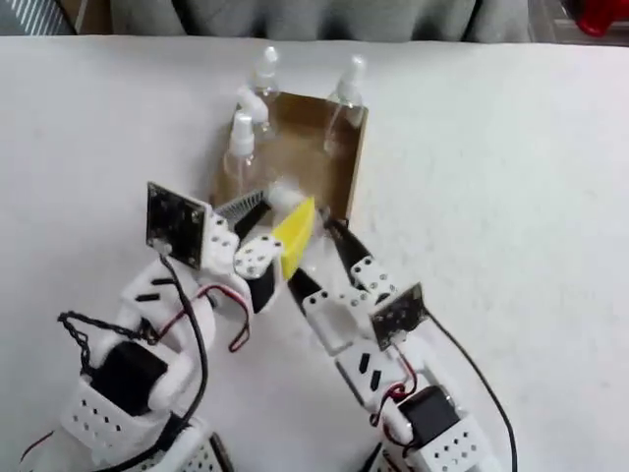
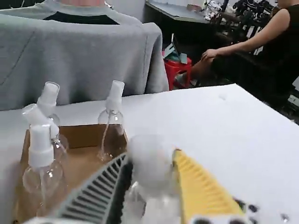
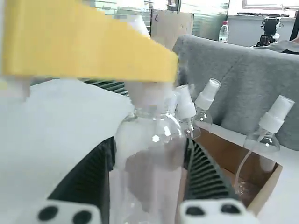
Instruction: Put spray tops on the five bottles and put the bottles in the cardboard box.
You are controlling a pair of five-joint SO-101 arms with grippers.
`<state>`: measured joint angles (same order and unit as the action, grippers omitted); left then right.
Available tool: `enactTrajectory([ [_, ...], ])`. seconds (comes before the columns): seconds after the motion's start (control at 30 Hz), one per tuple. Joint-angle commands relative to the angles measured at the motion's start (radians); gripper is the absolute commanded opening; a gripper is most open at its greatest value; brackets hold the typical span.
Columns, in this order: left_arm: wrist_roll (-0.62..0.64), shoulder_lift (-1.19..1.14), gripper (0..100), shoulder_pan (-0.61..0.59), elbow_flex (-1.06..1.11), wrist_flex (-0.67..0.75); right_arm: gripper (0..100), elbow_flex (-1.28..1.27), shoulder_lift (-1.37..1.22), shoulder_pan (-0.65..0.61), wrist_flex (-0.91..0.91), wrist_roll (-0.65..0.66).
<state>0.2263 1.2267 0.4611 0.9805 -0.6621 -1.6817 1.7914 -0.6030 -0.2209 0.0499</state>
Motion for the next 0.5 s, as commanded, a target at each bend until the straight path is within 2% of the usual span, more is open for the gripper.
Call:
enactTrajectory([
  [0.0,-0.014,0.074,26,0.005,0.055,0.005,1.6,-0.009,0.010,0.008,-0.001,-0.011],
  [0.47,0.020,0.269,27,0.004,0.072,-0.020,1.6,-0.009,0.010,0.010,-0.021,-0.011],
])
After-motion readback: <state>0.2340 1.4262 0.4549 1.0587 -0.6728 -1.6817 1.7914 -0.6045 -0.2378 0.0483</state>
